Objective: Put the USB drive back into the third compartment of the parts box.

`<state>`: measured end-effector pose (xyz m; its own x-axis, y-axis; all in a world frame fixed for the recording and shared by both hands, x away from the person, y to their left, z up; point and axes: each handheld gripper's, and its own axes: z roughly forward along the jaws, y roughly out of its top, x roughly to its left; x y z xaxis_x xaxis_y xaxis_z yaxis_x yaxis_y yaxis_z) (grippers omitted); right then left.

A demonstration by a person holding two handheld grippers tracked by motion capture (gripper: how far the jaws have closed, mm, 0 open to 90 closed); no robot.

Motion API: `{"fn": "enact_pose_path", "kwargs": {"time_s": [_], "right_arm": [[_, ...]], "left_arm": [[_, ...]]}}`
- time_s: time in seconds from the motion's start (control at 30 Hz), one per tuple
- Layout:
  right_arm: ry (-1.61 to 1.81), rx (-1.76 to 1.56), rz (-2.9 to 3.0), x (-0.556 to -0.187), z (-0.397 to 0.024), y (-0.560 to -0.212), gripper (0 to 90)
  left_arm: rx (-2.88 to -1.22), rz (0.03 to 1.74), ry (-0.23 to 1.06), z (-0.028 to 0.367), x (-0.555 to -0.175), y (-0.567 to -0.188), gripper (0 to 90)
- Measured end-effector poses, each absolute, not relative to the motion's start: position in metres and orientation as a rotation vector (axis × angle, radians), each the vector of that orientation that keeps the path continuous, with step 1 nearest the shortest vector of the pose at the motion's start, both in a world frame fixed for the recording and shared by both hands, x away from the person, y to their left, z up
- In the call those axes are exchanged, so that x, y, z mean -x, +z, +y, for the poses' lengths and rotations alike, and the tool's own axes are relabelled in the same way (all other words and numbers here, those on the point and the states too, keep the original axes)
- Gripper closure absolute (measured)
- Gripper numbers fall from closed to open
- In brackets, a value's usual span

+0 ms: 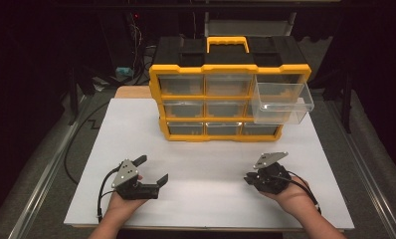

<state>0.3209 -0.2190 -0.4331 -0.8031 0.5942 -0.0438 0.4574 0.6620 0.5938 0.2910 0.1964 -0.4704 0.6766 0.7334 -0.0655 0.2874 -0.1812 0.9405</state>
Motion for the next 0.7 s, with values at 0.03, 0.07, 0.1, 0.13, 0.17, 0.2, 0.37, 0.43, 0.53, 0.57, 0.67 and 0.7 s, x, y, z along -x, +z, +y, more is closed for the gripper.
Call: {"fn": "enact_pose_path", "kwargs": {"time_s": [0.03,0.07,0.1,0.13,0.17,0.2,0.37,0.43,0.53,0.57,0.67,0.7], "right_arm": [[0.85,-0.851,2.645,-0.3209,-0.219,-0.4331,80.2],[0.849,-0.849,2.651,-0.3205,-0.2183,-0.4327,80.1],[0.835,-0.827,2.659,-0.3204,-0.217,-0.4317,80.2],[0.835,-0.827,2.659,-0.3204,-0.217,-0.4317,80.2],[0.835,-0.826,2.669,-0.3212,-0.2166,-0.4305,80.2],[0.833,-0.824,2.672,-0.3216,-0.2163,-0.4302,80.2],[0.794,-0.818,2.697,-0.3221,-0.2142,-0.4298,80.1],[0.786,-0.817,2.701,-0.3226,-0.214,-0.4301,80.1],[0.771,-0.82,2.723,-0.3234,-0.2134,-0.4312,80.1],[0.741,-0.822,2.745,-0.3232,-0.2123,-0.4317,80.1],[0.725,-0.809,2.76,-0.324,-0.2119,-0.4325,80.2],[0.722,-0.815,2.765,-0.3243,-0.2119,-0.4325,80.1]], "left_arm": [[-1.76,0.82,0.492,0.1964,-0.291,-0.4704,0.3],[-1.762,0.816,0.494,0.1964,-0.2909,-0.4701,0.3],[-1.754,0.821,0.49,0.197,-0.2916,-0.4698,0.3],[-1.754,0.821,0.49,0.197,-0.2916,-0.4698,0.4],[-1.751,0.826,0.489,0.197,-0.2921,-0.4702,0.4],[-1.751,0.826,0.489,0.197,-0.2921,-0.4702,0.4],[-1.755,0.819,0.49,0.1967,-0.2922,-0.4701,0.4],[-1.757,0.816,0.491,0.1966,-0.2919,-0.4704,0.4],[-1.758,0.812,0.494,0.197,-0.2915,-0.4699,0.4],[-1.75,0.815,0.494,0.1974,-0.2918,-0.4694,0.4],[-1.752,0.816,0.496,0.1979,-0.2926,-0.4697,0.4],[-1.756,0.814,0.493,0.1975,-0.2927,-0.4699,0.4]]}}
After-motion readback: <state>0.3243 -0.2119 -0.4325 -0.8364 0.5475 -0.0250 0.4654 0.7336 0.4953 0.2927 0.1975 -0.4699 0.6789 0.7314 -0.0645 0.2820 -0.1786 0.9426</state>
